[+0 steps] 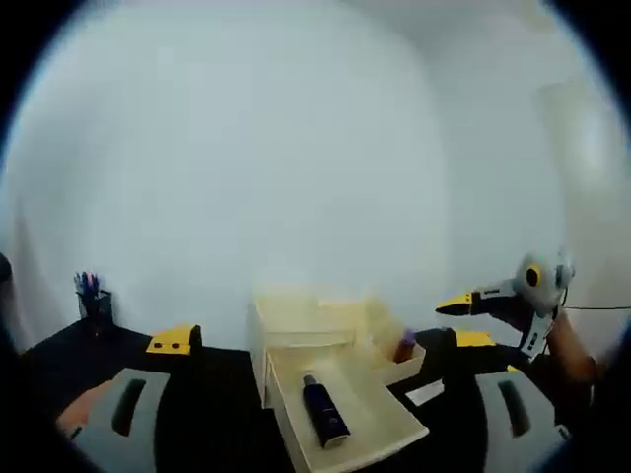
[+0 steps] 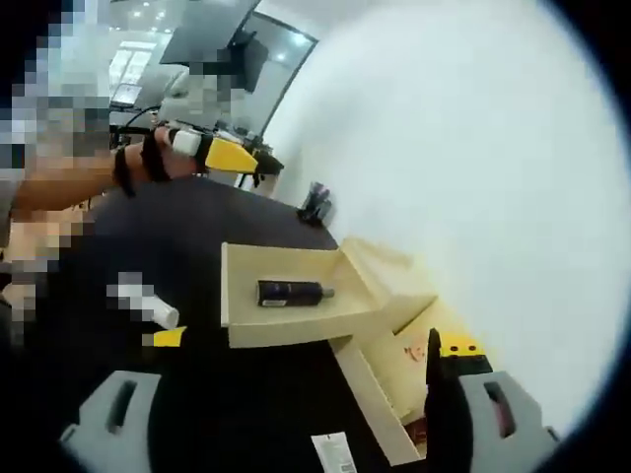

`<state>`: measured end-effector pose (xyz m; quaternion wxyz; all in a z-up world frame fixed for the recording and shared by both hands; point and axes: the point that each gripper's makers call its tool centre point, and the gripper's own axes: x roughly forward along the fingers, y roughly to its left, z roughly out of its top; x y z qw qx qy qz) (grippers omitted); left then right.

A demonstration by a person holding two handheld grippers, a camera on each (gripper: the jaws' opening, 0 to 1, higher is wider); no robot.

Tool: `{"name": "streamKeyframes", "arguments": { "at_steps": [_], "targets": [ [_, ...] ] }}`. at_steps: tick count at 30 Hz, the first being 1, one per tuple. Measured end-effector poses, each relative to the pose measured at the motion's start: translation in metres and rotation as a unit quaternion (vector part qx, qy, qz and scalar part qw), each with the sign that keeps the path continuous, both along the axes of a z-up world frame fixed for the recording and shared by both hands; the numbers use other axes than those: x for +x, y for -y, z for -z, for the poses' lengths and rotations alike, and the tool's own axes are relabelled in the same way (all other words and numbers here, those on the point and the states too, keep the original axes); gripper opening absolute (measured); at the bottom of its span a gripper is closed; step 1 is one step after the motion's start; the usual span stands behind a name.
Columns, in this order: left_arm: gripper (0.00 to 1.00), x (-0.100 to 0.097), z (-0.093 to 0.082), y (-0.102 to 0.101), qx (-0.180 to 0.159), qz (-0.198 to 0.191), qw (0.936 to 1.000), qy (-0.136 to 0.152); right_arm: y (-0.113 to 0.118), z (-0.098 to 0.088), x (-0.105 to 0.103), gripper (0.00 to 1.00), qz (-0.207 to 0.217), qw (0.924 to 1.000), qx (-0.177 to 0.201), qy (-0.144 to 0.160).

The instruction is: Open the drawer, pick up the cosmetic bottles from the table one by one, place them into the drawer, release the gripper, close the drawer, and move the gripper away

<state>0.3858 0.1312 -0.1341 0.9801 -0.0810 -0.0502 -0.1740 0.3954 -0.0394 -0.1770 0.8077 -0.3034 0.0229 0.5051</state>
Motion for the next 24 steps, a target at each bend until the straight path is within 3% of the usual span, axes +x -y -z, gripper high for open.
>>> {"name": "streamKeyframes", "arguments": {
  "at_steps": [3,5,13,21,24],
  "targets": [
    [0.96,-0.001,0.006,-0.001,-0.007,0.006,0.9999,0.01,-0.004,-0.002,0.002,0.93,-0.003,0.9999,0.011,0.008],
    [0.96,-0.005,0.014,0.01,-0.008,0.006,0.9998,0.015,-0.008,-0.001,0.001,0.93,-0.007,0.9997,0.019,0.011],
    [0.96,0.009,0.03,-0.005,-0.028,0.01,0.9994,0.015,-0.018,0.008,-0.002,0.93,-0.019,0.9992,0.036,-0.006],
    [0.96,0.011,0.044,-0.013,-0.039,0.027,0.998,0.042,-0.03,0.027,-0.01,0.93,-0.032,0.9984,0.04,-0.023],
    [0.96,0.013,0.055,-0.016,-0.048,0.031,0.9977,0.035,-0.033,0.034,-0.004,0.93,-0.03,0.9987,0.035,-0.025]
  ]
}}
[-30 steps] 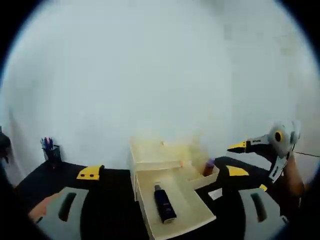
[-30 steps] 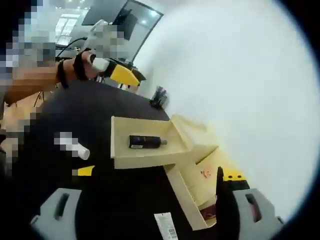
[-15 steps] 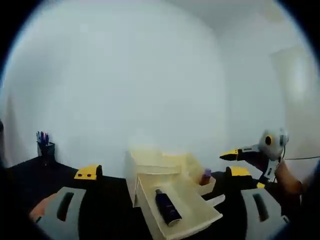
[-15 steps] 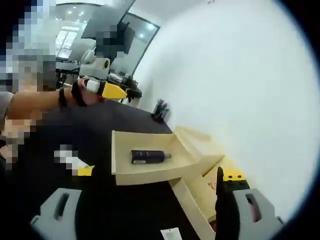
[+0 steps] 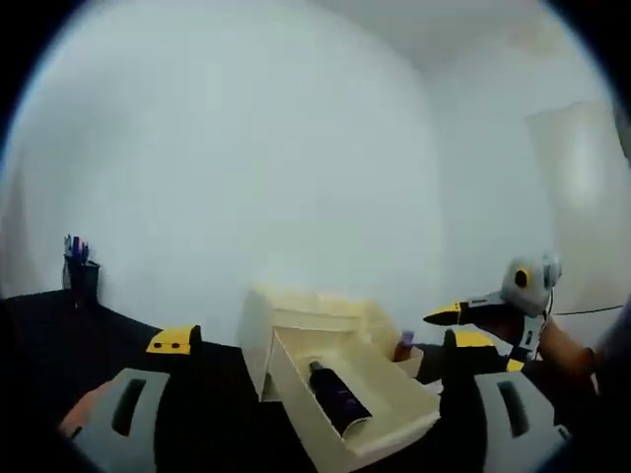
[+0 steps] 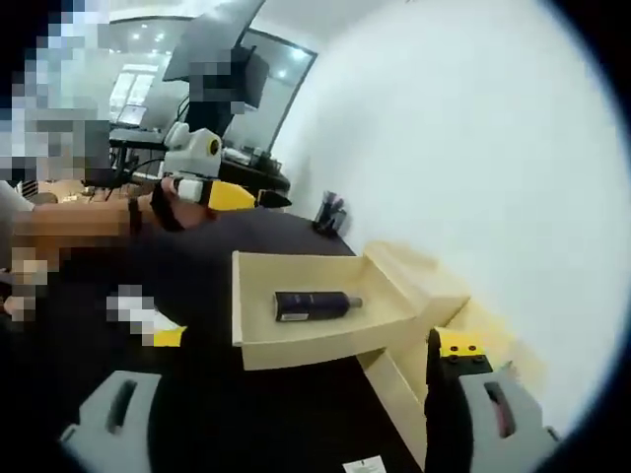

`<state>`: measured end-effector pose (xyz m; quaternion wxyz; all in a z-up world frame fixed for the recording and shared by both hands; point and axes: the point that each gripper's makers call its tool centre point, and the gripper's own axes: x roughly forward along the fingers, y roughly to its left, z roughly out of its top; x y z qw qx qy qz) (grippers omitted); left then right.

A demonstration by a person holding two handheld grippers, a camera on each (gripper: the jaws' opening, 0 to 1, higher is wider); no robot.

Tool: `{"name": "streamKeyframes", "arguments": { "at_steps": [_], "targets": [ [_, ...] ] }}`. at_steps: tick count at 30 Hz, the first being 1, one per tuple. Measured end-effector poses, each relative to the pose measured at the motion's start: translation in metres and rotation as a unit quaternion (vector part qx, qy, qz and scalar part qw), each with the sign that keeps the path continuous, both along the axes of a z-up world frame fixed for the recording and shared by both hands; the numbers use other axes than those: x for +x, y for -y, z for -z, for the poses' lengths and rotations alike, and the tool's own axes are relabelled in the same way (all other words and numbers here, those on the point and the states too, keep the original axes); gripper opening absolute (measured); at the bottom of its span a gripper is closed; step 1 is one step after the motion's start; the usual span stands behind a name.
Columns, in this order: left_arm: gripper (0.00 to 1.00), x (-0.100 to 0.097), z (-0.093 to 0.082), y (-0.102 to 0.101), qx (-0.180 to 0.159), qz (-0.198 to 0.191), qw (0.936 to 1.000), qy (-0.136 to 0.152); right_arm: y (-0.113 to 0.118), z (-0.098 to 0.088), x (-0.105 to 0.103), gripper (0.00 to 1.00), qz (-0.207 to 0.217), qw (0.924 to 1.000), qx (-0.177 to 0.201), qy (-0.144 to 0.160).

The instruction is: Open the drawer, pick up the cosmetic bottles from the table one by one, place them into the drawer, release the gripper, close the drawer, and move the gripper away

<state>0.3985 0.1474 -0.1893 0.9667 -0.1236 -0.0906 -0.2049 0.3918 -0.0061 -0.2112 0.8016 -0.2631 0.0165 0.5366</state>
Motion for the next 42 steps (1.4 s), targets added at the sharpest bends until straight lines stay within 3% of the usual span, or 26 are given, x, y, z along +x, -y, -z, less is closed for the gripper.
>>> {"name": "streamKeyframes", "arguments": {
  "at_steps": [3,6,9,21,25,32,42],
  "targets": [
    [0.96,0.001,0.008,-0.003,0.002,0.001,1.0,-0.008,-0.007,0.01,0.005,0.93,0.001,1.0,-0.008,-0.001],
    [0.96,-0.001,0.006,-0.006,-0.042,0.013,0.999,-0.002,-0.009,0.024,0.009,0.93,0.009,0.9999,-0.014,-0.002],
    [0.96,-0.004,0.004,-0.014,-0.06,0.015,0.9981,0.003,-0.01,0.027,0.015,0.93,0.017,0.9998,-0.014,-0.003],
    [0.91,-0.005,0.004,-0.02,-0.04,-0.007,0.9992,0.006,-0.011,0.046,0.035,0.93,0.041,0.9991,0.002,0.011],
    [0.91,-0.004,0.002,-0.022,-0.05,-0.003,0.9987,0.007,-0.012,0.051,0.037,0.93,0.043,0.999,0.009,0.011],
    [0.9,-0.007,-0.005,-0.027,-0.071,-0.002,0.9974,0.015,-0.013,0.042,0.039,0.92,0.039,0.9965,0.072,-0.015],
    [0.88,-0.009,-0.013,-0.028,-0.092,0.0,0.9954,0.028,-0.01,0.041,0.048,0.9,0.058,0.9954,0.077,0.005]
  ]
}}
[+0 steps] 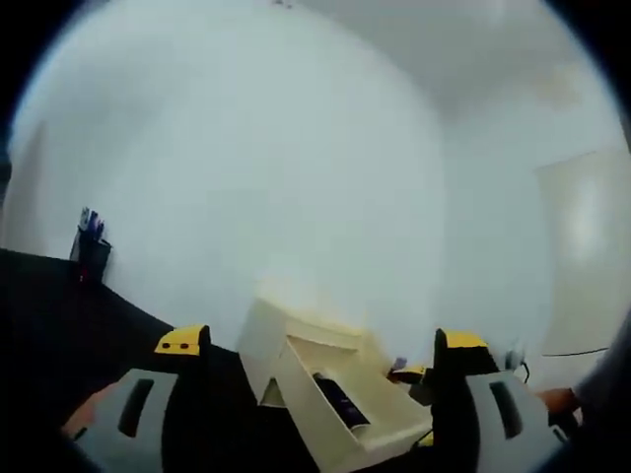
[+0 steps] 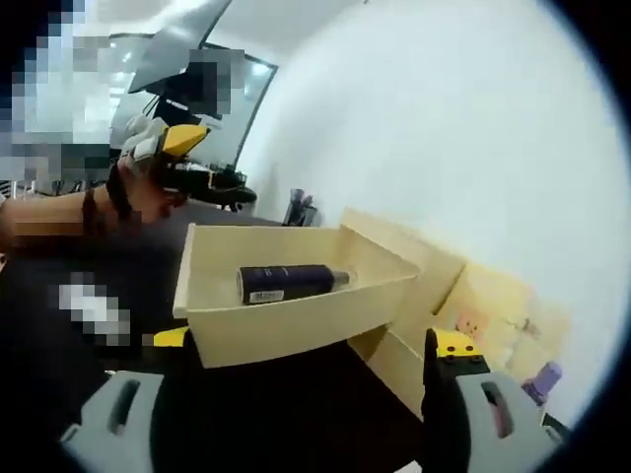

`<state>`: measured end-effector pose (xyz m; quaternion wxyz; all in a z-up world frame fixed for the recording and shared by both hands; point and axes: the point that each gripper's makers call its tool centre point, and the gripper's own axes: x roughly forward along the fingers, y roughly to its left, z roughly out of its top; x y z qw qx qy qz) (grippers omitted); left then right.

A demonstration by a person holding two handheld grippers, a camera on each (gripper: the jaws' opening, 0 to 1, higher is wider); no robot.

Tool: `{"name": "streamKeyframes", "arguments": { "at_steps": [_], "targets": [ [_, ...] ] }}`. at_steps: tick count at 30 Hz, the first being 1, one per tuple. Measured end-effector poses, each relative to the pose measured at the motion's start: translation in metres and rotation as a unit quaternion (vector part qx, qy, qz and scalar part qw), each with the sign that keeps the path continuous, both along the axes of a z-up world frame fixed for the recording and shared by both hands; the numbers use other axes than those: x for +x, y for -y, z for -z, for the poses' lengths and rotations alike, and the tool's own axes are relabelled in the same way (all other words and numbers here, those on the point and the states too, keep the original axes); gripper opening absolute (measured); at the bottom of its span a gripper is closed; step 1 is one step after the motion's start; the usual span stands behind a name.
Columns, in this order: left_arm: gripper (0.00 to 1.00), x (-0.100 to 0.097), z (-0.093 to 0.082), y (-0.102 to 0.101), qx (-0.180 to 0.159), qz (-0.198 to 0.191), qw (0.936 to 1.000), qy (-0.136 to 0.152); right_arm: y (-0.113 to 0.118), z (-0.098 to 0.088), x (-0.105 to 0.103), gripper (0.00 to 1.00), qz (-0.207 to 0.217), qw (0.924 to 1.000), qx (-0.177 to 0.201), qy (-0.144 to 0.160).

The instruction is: Open the drawer, pick up the cosmetic bottles from the table one by one, place them into the drawer, release the gripper, close the drawer, and move the gripper away

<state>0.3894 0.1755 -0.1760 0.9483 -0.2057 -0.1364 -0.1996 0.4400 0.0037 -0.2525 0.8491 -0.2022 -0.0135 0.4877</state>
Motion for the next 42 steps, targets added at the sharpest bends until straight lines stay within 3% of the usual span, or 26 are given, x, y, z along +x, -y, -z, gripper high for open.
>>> {"name": "streamKeyframes", "arguments": {
  "at_steps": [7,18,29,31,42],
  "targets": [
    [0.87,-0.013,-0.002,0.012,-0.012,-0.002,0.9999,0.012,0.004,-0.006,0.001,0.93,0.014,0.9998,-0.001,0.014],
    [0.84,-0.013,-0.006,0.001,-0.041,0.001,0.999,0.017,0.012,-0.013,0.003,0.93,0.032,0.9993,0.0,0.021],
    [0.83,-0.017,-0.018,-0.002,-0.045,0.013,0.9984,0.031,0.011,-0.022,0.0,0.93,0.045,0.9984,0.006,0.035],
    [0.83,-0.017,-0.018,-0.003,-0.044,0.014,0.9985,0.031,0.009,-0.031,0.0,0.92,0.044,0.9979,0.026,0.039],
    [0.83,-0.015,-0.017,-0.008,-0.047,0.009,0.9984,0.028,0.004,-0.042,0.01,0.93,0.051,0.9973,0.032,0.042]
  ]
}}
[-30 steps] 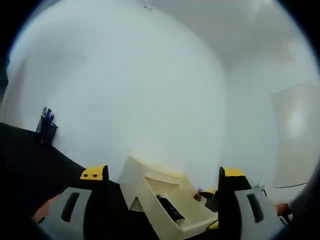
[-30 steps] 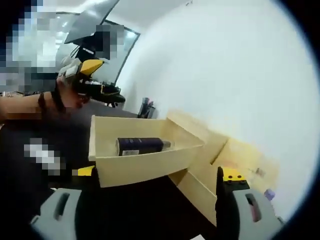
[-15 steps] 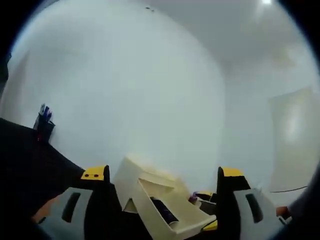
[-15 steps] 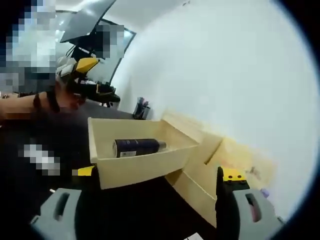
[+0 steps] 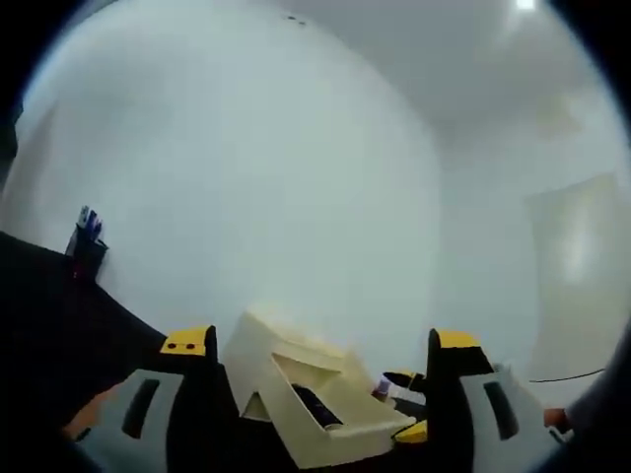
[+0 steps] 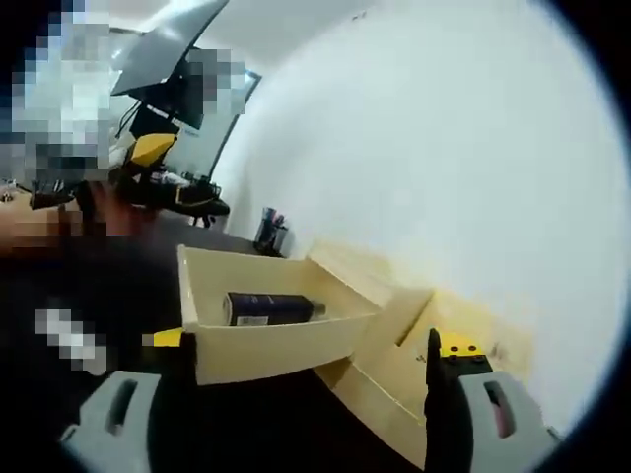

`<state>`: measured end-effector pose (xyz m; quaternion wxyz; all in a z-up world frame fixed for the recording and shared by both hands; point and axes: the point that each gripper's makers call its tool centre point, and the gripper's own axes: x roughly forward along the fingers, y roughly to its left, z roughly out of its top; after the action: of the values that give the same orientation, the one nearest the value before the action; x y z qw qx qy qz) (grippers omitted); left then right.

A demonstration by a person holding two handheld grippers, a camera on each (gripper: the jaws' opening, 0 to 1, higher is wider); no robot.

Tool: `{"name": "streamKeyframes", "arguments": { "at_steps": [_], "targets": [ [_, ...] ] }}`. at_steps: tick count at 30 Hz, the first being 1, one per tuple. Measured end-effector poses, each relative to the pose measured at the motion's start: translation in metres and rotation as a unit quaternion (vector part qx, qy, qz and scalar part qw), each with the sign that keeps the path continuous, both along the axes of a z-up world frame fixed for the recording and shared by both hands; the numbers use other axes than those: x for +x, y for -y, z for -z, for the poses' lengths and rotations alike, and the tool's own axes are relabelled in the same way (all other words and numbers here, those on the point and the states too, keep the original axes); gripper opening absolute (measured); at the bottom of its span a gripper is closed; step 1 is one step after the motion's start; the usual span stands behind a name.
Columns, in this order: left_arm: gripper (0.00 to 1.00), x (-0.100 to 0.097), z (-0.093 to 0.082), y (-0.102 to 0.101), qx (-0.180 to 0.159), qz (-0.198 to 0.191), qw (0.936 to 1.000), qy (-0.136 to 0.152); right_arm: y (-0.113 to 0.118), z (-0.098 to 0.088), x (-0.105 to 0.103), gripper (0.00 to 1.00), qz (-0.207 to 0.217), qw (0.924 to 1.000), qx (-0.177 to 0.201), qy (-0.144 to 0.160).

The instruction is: Open the drawer, pick up the cosmetic bottles from the table one by one, place them into the drawer, release the gripper, close the drawer, and move the gripper away

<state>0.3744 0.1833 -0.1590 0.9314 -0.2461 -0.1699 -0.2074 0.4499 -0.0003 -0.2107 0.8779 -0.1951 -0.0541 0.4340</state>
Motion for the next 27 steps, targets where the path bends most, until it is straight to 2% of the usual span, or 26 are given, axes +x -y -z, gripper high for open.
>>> {"name": "streamKeyframes", "arguments": {
  "at_steps": [9,15,19,27],
  "targets": [
    [0.82,0.001,0.001,0.003,-0.001,0.0,1.0,-0.001,0.005,-0.004,0.026,0.92,0.027,0.9995,0.015,-0.008],
    [0.82,0.004,0.0,-0.002,-0.004,0.0,1.0,0.0,0.007,-0.005,0.039,0.92,0.047,0.9986,0.021,-0.011],
    [0.83,0.003,0.0,0.003,-0.001,0.002,1.0,0.001,0.009,-0.009,0.048,0.91,0.057,0.9978,0.029,-0.014],
    [0.84,-0.001,-0.001,0.007,0.004,0.01,0.9999,0.003,0.01,-0.011,0.064,0.89,0.083,0.9964,0.014,0.002]
  ]
}}
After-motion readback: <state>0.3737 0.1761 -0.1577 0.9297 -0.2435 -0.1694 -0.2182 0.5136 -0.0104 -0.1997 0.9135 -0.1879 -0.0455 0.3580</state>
